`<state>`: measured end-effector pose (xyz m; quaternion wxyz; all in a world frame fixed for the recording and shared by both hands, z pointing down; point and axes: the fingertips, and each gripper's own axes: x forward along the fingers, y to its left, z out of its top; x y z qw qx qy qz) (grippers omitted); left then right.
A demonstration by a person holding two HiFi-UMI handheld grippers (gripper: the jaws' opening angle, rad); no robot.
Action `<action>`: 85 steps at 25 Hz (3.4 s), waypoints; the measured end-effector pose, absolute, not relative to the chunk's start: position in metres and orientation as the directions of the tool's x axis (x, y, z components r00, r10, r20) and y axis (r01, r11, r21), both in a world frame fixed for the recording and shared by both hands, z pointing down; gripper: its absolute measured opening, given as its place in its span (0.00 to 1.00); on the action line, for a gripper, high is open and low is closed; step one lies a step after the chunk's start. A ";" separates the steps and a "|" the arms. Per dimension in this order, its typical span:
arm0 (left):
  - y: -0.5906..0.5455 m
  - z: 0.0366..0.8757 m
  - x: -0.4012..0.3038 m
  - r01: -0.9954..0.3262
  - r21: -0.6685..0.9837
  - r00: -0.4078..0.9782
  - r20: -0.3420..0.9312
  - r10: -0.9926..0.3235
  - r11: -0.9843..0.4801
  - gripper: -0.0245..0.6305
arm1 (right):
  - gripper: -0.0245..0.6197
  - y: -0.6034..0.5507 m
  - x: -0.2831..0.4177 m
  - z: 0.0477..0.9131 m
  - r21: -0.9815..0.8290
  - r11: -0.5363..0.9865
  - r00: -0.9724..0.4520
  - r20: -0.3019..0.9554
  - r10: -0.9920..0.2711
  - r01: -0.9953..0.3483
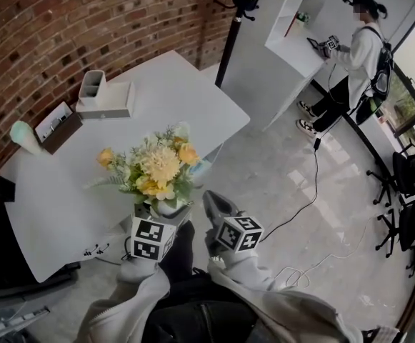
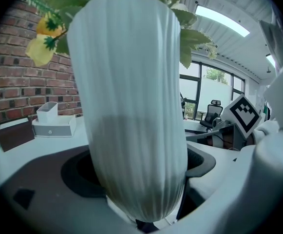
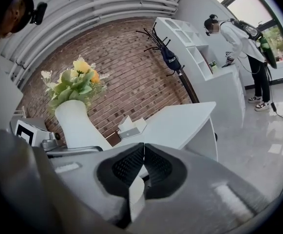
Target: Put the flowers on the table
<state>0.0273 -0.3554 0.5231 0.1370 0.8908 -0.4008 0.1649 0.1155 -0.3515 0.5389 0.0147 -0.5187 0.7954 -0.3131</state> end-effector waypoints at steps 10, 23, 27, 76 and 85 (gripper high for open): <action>-0.470 0.510 0.028 -0.792 0.105 0.589 0.387 -0.709 -0.601 0.74 | 0.04 -0.467 0.119 0.530 -0.509 0.290 -0.492 0.321 -0.809 -0.810; -0.595 0.508 0.022 -0.822 0.122 0.556 0.378 -0.740 -0.556 0.74 | 0.04 -0.601 0.115 0.528 -0.498 0.339 -0.537 0.332 -0.776 -0.798; -0.623 0.507 0.022 -0.829 0.116 0.546 0.378 -0.748 -0.547 0.74 | 0.04 -0.635 0.117 0.524 -0.495 0.344 -0.538 0.328 -0.776 -0.798; -0.741 0.583 0.123 -0.856 -0.106 0.437 0.374 -0.818 -0.506 0.74 | 0.04 -0.715 0.225 0.518 -0.462 0.340 -0.511 0.320 -0.798 -0.819; -0.746 0.584 0.124 -0.865 -0.109 0.435 0.324 -0.840 -0.489 0.74 | 0.04 -0.714 0.230 0.520 -0.462 0.339 -0.511 0.321 -0.797 -0.820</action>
